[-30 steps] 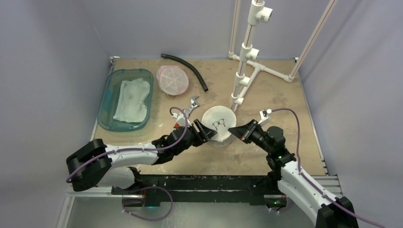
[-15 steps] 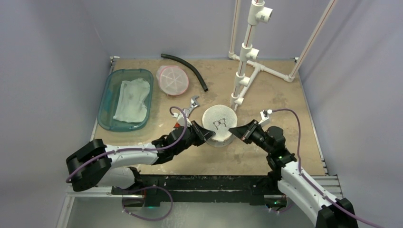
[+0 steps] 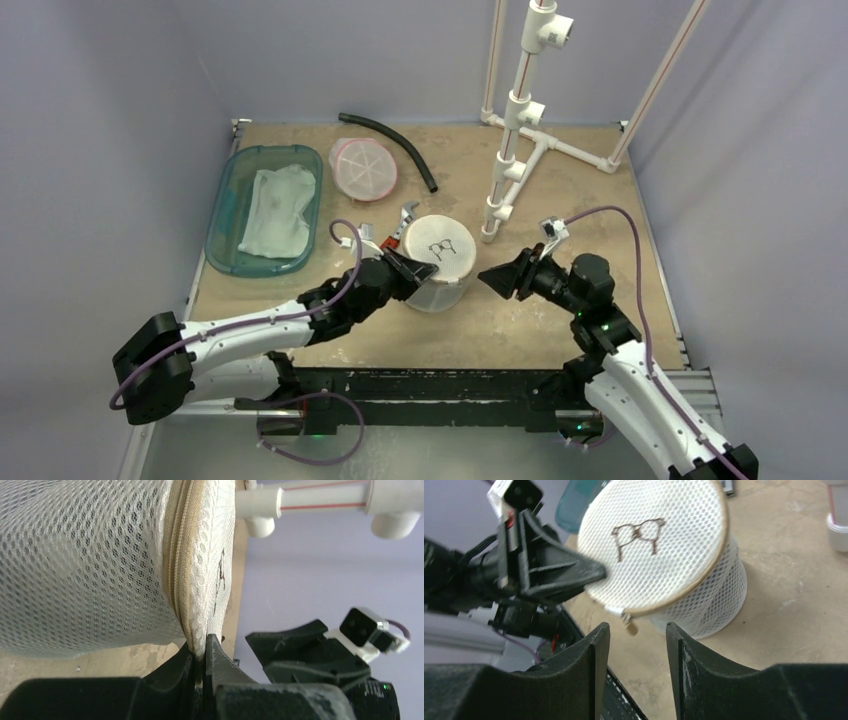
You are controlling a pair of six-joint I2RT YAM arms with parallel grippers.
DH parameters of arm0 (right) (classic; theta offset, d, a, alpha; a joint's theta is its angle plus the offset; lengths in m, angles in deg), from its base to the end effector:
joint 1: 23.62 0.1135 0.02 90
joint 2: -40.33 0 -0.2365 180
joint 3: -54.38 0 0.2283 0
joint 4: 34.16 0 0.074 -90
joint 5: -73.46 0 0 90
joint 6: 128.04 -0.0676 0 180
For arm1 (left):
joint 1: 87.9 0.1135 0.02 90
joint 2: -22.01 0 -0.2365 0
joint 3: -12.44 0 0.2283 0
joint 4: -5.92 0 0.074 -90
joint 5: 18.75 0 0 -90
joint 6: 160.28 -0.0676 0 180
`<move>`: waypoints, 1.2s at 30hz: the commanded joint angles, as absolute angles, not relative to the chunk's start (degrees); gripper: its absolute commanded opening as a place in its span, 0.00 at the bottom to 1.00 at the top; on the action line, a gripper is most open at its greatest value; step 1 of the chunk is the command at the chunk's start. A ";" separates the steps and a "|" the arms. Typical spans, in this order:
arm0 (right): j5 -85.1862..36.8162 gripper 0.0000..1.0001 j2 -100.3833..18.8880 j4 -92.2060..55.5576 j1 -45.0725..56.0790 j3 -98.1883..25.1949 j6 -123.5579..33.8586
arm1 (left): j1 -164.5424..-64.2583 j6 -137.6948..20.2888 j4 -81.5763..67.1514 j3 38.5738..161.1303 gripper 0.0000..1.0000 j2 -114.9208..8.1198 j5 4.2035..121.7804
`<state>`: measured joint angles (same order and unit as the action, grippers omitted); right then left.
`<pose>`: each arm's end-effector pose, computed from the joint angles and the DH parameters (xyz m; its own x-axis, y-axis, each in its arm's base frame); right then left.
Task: Unzip the laundry bag and remove the bra
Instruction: Unzip the laundry bag at the center of the board.
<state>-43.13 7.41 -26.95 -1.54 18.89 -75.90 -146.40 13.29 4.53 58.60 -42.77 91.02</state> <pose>0.1587 0.0970 0.2414 -0.5192 0.3816 -0.7647 -0.5458 0.5405 0.6403 0.1579 -0.2139 0.2075 -0.6523 -0.7252 -0.2202 -0.1064 0.3753 -0.9208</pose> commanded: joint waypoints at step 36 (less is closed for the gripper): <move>-29.07 0.44 -6.81 -35.33 18.16 13.83 -63.28 | -141.36 21.20 -11.47 65.58 0.00 -39.13 89.40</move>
